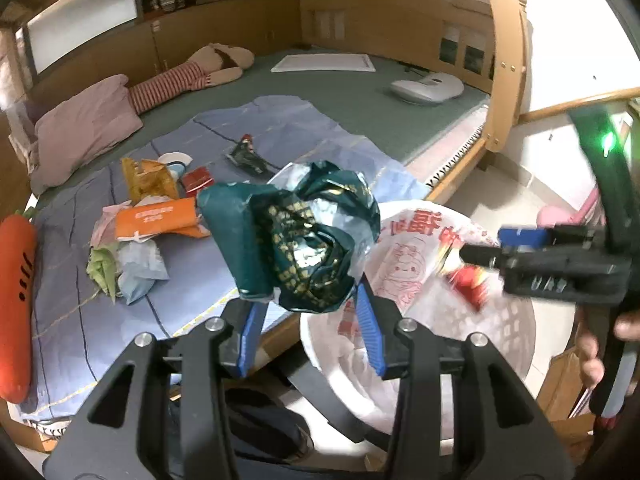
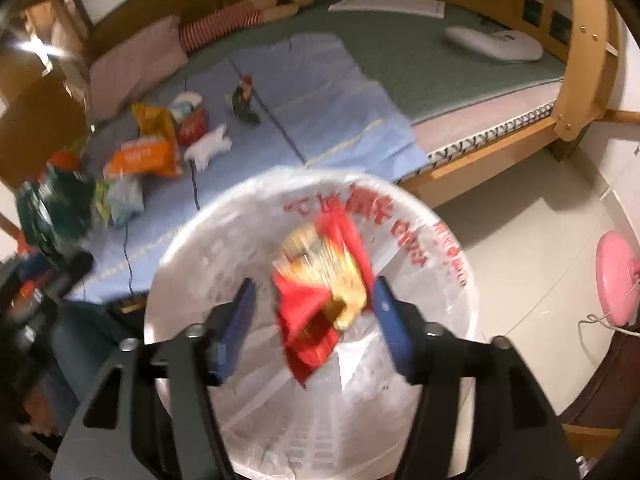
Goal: Collect trash
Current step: 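Carry both items to the white trash bag and open both tools to drop them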
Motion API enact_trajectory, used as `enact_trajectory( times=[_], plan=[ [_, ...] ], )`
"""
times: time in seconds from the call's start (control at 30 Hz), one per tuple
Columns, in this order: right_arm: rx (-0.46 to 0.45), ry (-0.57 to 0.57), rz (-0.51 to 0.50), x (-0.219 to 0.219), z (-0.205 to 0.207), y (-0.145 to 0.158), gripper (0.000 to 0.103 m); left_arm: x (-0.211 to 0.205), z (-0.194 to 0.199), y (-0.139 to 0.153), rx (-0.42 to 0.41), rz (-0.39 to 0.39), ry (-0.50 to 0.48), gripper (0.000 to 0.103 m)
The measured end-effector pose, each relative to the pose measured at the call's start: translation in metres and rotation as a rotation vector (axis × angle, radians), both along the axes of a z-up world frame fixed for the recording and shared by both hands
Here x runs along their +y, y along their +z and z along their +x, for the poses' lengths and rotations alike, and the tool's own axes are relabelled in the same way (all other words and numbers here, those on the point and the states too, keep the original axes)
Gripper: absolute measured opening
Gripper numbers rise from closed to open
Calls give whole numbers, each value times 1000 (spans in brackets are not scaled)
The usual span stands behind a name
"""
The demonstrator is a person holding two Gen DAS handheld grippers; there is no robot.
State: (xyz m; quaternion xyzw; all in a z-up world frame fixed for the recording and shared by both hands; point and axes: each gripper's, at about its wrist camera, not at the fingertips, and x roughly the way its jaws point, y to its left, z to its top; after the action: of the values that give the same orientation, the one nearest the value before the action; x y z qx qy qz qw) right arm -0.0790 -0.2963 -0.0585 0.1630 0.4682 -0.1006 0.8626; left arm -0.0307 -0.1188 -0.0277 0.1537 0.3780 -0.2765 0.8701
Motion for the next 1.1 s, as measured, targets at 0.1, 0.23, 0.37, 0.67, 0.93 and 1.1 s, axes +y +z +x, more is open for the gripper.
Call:
enact_trajectory(
  times=[0.1,0.23,0.37,0.67,0.93,1.1],
  plan=[
    [-73,-55,1,-16,-11,15,70,-3,-2,-2,17,-6,-22,44],
    [-173,-147,50,-43,-27,29,71,-11,-1,-8,65,-24,-78,44],
    [-203,-189,63,-55,-30,32,71,-26,-9,-18,128,-41,-188,58],
    [-167,-180,95,-55,-6,19,71,-5,16,-18,79,-63,-102,93],
    [-121,-128,62,-39,32,19,71,114,132,-36,95,-39,354,79],
    [-81,-86,37,-23,67,20,71,210,221,-61,137,-54,642,78]
  ],
)
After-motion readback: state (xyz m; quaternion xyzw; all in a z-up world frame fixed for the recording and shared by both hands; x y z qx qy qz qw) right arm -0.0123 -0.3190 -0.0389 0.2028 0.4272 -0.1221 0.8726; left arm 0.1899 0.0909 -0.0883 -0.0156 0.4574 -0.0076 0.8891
